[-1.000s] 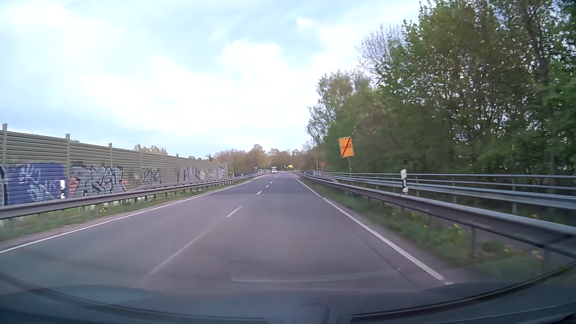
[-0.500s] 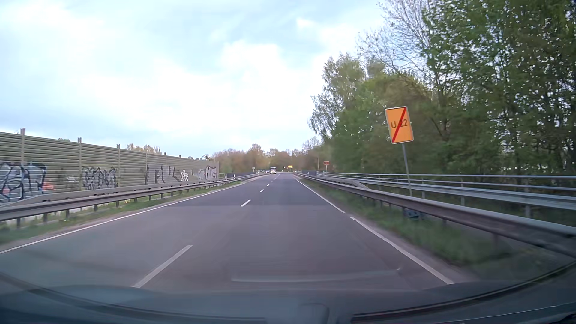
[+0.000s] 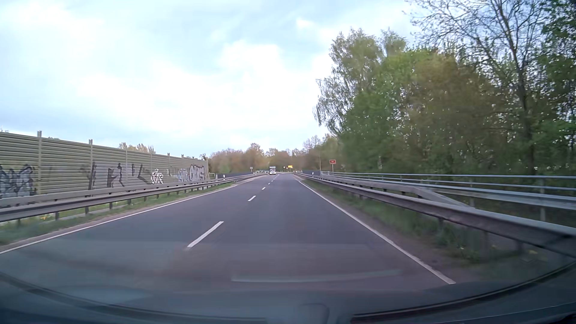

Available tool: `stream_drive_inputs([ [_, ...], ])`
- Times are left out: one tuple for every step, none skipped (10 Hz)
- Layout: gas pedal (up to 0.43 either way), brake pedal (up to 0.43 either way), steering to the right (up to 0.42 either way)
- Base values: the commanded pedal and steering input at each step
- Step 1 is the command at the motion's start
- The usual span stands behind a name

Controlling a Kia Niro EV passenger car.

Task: Follow the waypoints while adhering to traffic rules and regulations

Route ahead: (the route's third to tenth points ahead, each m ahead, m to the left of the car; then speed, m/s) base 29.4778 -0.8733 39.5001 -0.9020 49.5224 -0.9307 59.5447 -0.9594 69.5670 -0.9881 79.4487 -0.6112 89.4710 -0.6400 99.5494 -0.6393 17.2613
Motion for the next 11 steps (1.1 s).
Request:
stream_drive_inputs([
  [0.059, 0.000, -0.003],
  [0.059, 0.000, -0.003],
  [0.059, 0.000, -0.003],
  [0.067, 0.000, -0.003],
  [0.067, 0.000, -0.003],
  [0.067, 0.000, -0.003],
  [0.067, 0.000, -0.004],
  [0.067, 0.000, -0.003],
  [0.067, 0.000, -0.003],
  [0.067, 0.000, -0.003],
  [0.067, 0.000, -0.003],
])
